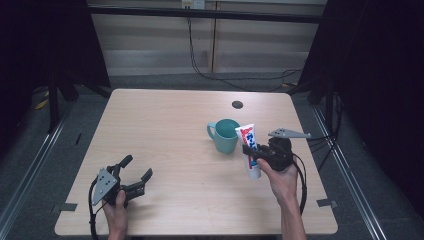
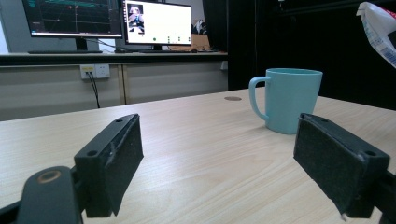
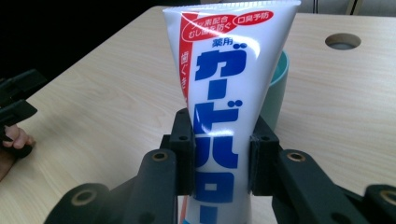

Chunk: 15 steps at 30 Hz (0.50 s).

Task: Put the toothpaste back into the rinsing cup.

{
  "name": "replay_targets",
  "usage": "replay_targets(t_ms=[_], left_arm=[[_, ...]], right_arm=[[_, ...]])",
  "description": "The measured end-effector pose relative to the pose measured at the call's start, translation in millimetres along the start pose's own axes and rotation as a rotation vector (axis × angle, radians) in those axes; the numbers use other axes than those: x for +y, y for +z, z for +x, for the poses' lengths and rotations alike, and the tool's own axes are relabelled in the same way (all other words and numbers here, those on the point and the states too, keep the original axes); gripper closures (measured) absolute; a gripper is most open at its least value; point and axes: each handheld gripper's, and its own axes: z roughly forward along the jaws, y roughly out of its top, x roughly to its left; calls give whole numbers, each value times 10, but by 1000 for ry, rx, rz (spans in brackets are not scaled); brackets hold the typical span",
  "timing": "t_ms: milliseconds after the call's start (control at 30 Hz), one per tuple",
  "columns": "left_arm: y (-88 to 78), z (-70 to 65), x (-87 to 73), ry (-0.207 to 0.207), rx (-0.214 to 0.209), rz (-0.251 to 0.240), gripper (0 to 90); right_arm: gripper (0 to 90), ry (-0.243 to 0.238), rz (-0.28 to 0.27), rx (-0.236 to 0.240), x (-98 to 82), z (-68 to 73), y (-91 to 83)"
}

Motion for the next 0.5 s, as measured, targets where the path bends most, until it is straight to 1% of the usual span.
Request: replay_targets(t_ms=[33,67,100,133,167,233,300,333,367,400,500], left_arm=[[-1,0,0,-1,1,0,155],[-1,0,0,-1,1,0,155],[0,0,0,0,0,0,155],[0,0,0,0,0,0,155],[-1,-3,-1,-3,5,-1,155],[0,0,0,1,0,0,155],[0,1,0,1,0,0,156],[0,1,0,1,0,0,155],[0,0,0,1,0,0,155],[-1,-3,-1,-3,5,-1,155],[1,-1,0,-1,-3,0,155]], right_arm=[[692,-9,-23,-6,12,17,-9],[692,-9,-23,-6,12,17,-9],[692,-16,-39,-6,27,24,-19],[692,-16,-39,-6,27,24,-19],[692,-20,-56,-5,42,26,-28],[692,-23,-57,-7,48,23,-29],[692,-31,-78,-11,65,32,-32],[692,-31,-78,-11,65,32,-32],[692,-41,-95,-17,70,42,-28],[692,-41,-102,-18,73,43,-25],[692,-38,-124,-17,87,45,-9]])
